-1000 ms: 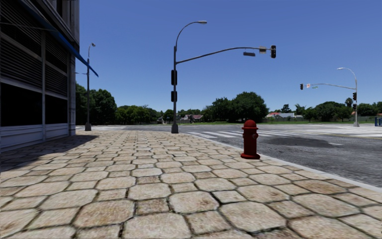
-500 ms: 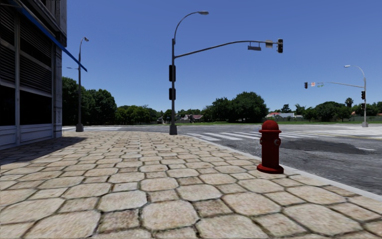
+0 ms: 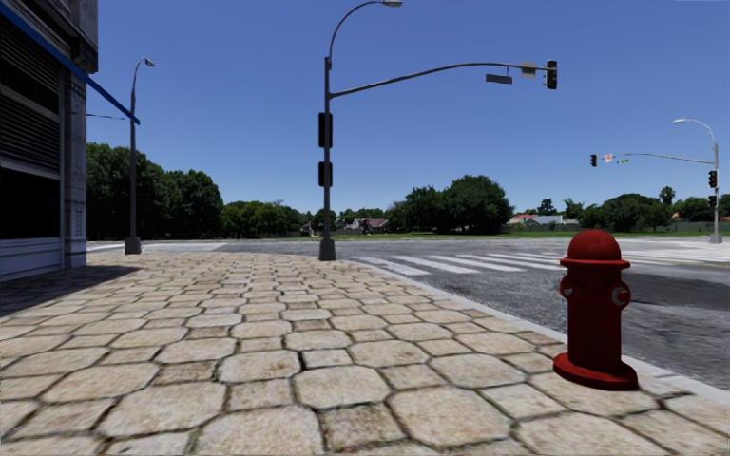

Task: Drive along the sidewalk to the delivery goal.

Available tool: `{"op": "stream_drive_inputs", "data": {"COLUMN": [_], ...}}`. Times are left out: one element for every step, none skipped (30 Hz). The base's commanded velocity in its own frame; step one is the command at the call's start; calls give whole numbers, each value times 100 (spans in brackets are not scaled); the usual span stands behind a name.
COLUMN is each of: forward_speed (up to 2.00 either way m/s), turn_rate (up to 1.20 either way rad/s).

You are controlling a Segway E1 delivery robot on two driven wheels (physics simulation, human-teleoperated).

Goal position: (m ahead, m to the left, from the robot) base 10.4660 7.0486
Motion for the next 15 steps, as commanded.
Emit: {"op": "stream_drive_inputs", "data": {"forward_speed": [200, 200, 200, 200, 200, 200, 200, 200, 200, 200, 200, 200, 200, 198, 197], "turn_rate": [12, 18, 29, 29, 34, 38, 41, 41, 42, 43, 43, 43, 43, 43, 43]}}
